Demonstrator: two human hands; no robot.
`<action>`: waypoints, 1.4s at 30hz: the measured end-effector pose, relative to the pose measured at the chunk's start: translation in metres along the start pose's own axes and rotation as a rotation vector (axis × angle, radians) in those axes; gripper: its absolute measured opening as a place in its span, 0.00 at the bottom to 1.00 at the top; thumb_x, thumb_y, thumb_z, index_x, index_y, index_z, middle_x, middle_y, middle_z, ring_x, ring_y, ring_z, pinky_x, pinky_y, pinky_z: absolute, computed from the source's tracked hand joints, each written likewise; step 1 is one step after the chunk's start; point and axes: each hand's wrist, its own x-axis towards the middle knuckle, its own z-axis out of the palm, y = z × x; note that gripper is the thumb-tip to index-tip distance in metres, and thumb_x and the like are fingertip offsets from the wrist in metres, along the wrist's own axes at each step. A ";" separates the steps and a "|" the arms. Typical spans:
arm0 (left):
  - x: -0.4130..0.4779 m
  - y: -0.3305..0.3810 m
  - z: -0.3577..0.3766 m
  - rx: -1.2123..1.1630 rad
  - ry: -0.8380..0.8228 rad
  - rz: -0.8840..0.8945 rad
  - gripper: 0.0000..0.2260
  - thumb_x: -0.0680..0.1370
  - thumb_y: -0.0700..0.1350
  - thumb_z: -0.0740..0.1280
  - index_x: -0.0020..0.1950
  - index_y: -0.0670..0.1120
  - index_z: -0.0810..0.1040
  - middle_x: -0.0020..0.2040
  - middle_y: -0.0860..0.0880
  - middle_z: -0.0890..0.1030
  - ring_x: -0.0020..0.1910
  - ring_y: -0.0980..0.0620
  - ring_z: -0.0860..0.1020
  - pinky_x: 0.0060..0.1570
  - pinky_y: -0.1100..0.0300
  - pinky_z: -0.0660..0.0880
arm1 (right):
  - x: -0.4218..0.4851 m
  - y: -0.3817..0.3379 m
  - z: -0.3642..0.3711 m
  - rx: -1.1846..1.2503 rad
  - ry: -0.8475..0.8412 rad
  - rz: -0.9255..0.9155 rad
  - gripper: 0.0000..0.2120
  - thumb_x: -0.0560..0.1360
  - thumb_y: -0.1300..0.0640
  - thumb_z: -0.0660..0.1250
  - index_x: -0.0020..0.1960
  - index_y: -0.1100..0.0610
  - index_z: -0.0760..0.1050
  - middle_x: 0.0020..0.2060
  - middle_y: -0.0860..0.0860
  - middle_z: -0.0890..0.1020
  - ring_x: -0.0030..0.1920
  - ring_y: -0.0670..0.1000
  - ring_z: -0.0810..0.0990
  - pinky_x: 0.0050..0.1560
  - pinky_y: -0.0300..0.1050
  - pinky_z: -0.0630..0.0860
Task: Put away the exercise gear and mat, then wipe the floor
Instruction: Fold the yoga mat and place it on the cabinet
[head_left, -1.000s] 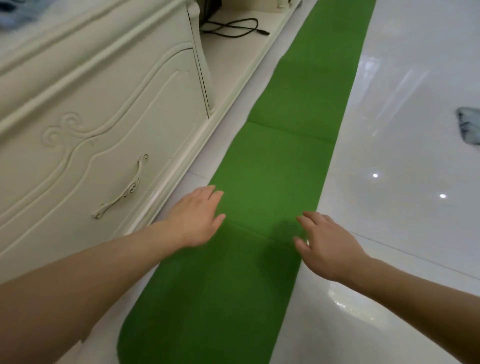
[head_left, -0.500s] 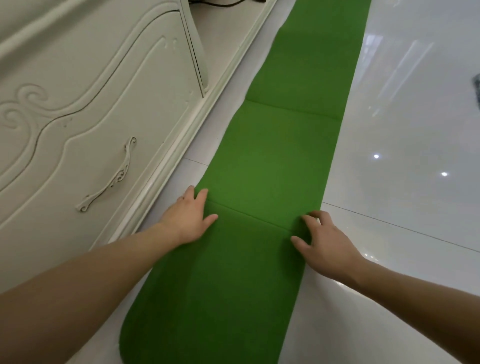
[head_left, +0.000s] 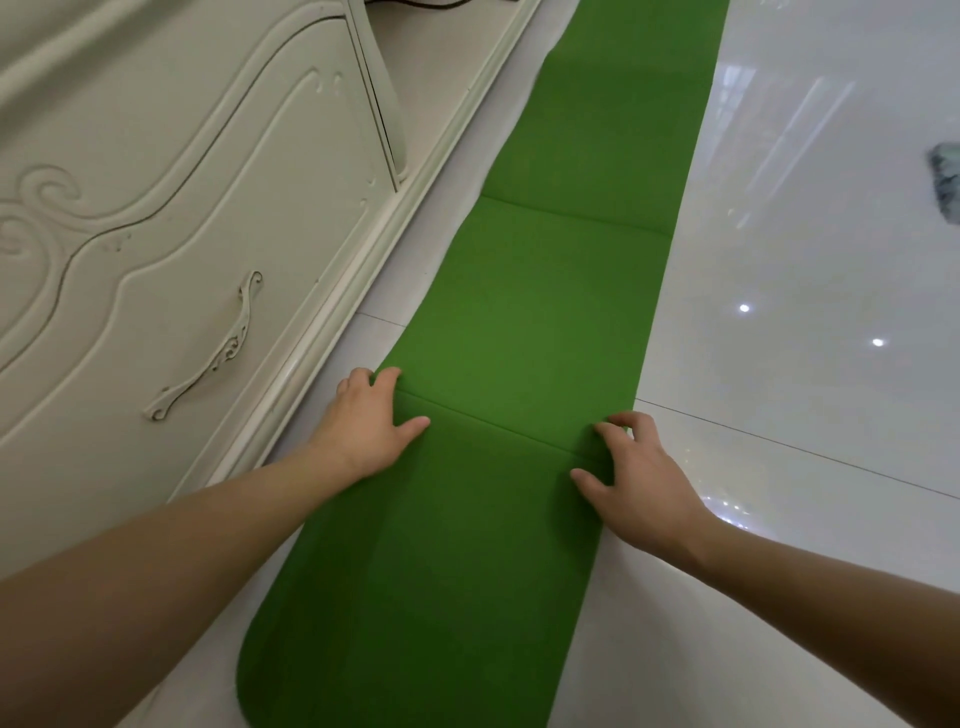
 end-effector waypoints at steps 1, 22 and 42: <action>-0.001 0.001 -0.001 -0.005 0.007 -0.001 0.36 0.76 0.62 0.67 0.77 0.48 0.59 0.69 0.42 0.67 0.69 0.43 0.67 0.69 0.46 0.69 | -0.001 0.000 -0.001 0.001 0.009 -0.005 0.31 0.77 0.45 0.65 0.74 0.58 0.63 0.71 0.51 0.60 0.63 0.54 0.74 0.66 0.45 0.69; -0.034 0.039 -0.043 -0.052 0.135 0.091 0.39 0.72 0.59 0.73 0.77 0.49 0.60 0.68 0.42 0.65 0.68 0.42 0.69 0.69 0.47 0.69 | -0.035 0.012 -0.062 -0.063 0.289 -0.128 0.33 0.73 0.44 0.71 0.72 0.59 0.67 0.67 0.50 0.65 0.65 0.53 0.69 0.68 0.46 0.67; -0.070 0.083 -0.068 -0.097 0.253 0.225 0.27 0.74 0.51 0.75 0.68 0.50 0.67 0.58 0.49 0.65 0.48 0.50 0.74 0.55 0.55 0.75 | -0.066 0.042 -0.106 -0.103 0.491 -0.134 0.30 0.69 0.48 0.75 0.67 0.59 0.74 0.61 0.53 0.74 0.60 0.55 0.73 0.63 0.47 0.69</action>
